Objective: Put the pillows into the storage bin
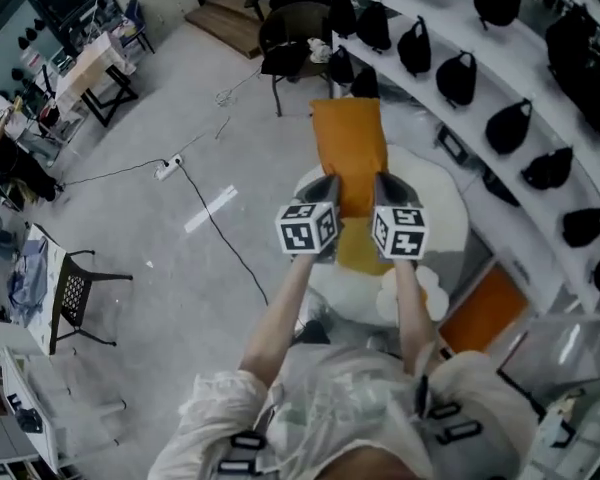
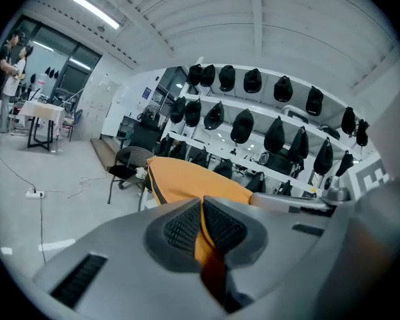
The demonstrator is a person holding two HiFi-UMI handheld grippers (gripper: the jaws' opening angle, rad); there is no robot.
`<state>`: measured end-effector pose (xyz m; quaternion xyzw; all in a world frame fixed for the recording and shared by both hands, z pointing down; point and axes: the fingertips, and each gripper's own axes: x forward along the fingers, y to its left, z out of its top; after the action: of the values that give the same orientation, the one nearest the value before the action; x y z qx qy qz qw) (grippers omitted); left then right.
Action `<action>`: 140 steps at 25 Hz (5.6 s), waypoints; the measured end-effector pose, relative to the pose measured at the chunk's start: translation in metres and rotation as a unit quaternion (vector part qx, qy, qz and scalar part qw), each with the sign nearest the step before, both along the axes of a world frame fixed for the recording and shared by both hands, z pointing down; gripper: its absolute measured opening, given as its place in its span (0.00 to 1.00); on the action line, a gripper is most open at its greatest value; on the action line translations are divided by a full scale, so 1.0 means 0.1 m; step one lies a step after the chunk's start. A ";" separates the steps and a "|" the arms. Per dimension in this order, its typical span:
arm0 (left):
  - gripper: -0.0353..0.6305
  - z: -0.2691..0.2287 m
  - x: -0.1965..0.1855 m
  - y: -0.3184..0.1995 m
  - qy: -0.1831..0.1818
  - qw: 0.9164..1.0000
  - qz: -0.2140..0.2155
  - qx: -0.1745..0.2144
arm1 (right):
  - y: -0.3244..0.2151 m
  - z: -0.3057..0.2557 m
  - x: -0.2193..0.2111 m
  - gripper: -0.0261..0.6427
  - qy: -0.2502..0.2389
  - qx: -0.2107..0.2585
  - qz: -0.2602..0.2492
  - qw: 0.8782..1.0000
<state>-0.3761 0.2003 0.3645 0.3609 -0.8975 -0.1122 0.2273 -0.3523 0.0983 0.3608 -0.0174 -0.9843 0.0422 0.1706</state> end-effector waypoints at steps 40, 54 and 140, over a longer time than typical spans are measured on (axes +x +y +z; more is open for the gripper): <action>0.09 0.67 5.14 -5.41 0.008 0.850 0.526 0.033 | -4.61 0.38 5.83 0.06 0.033 0.088 0.511 0.854; 0.42 0.95 4.43 -5.41 -0.011 0.889 0.458 -0.017 | -4.74 0.90 5.98 0.45 0.070 0.045 0.530 0.844; 0.19 0.12 2.08 -2.40 -0.032 0.985 0.171 0.006 | -3.08 -0.25 3.34 0.13 -0.005 0.090 0.300 0.950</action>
<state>-0.1685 -0.0393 0.3769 0.5135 -0.8288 -0.0653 0.2126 -0.0181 -0.2095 0.3360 0.2940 -0.9446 0.0021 0.1460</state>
